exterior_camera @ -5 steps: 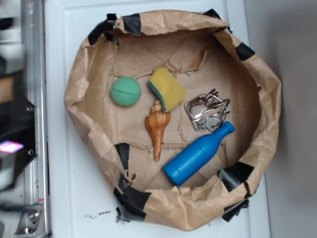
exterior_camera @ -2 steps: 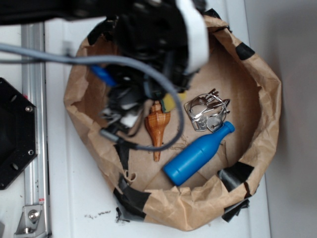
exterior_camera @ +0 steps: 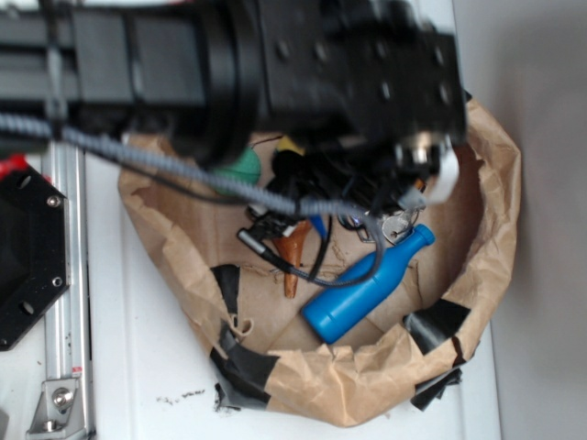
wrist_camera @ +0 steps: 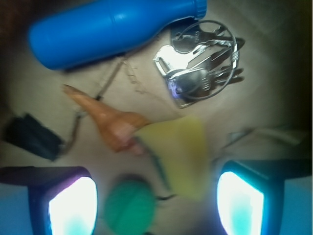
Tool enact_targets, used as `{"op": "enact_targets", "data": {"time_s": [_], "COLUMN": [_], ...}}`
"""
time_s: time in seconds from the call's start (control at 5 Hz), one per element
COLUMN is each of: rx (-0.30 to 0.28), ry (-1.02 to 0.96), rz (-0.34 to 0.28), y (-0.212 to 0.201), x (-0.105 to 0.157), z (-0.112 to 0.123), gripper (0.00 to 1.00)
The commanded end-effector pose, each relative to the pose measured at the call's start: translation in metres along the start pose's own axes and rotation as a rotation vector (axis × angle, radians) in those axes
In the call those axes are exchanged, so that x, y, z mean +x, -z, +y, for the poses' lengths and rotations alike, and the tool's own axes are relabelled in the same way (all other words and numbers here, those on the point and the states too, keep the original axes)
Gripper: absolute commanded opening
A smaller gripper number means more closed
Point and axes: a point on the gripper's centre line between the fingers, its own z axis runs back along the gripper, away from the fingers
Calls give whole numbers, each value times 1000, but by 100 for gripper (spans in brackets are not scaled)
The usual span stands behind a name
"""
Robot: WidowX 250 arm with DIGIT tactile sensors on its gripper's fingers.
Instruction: Grab the green sponge.
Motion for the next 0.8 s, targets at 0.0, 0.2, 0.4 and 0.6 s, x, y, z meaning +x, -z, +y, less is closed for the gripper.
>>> {"op": "enact_targets", "data": {"time_s": [0.0,0.2,0.4,0.6], "rx": [50,132,192,181], "ry": [-139,-98,-73,-73], "rz": [-335,-272,-247,-232], "y": [-2,0,3,5], "x": [8,2,-1,3], "z": [7,8,9,5], "gripper": [100,100,100,100]}}
